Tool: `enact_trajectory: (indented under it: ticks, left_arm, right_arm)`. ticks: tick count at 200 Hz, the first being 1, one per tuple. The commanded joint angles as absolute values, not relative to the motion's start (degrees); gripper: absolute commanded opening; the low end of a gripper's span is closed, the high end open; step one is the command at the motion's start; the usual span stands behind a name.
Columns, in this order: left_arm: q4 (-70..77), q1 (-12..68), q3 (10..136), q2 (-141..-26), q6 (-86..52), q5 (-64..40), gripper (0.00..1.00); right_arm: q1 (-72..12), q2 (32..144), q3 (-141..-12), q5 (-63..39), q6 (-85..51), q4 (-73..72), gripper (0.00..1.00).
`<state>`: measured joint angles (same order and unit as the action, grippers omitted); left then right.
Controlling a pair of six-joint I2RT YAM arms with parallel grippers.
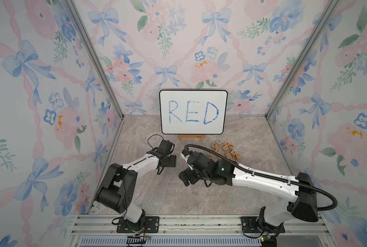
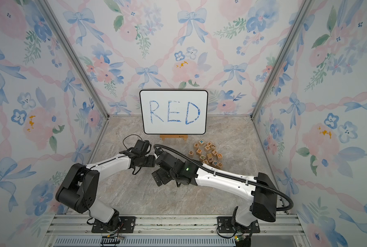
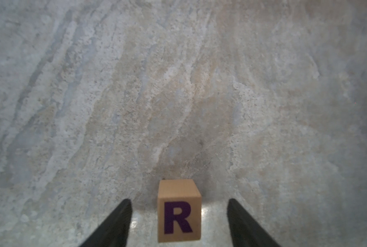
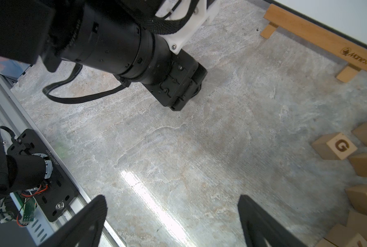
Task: Assemble the uppercase word "red" with letter blocks
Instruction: Place the letter block at the center of the board, then pick up the letter block from the center of the board.
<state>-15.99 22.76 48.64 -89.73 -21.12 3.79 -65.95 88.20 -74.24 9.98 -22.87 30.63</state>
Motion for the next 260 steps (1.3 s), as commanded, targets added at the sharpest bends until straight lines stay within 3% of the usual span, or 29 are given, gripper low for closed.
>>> enact_trajectory:
  ticks: [1, 152, 260]
  left_arm:
    - [-16.8, 22.3, 48.4, -88.0, -20.8, 3.7, 0.98]
    - [-17.0, 22.8, 51.4, -82.0, -19.6, 0.3, 0.98]
    - [-17.3, 28.4, 59.1, -87.6, -22.3, -0.3, 0.98]
  right_arm:
    - [-65.4, 88.7, -75.8, 11.6, -22.2, 31.9, 0.97]
    - [-57.2, 85.2, -75.2, 10.8, -22.0, 38.1, 0.97]
    - [-48.0, 80.5, -73.4, 9.0, -20.2, 41.6, 0.97]
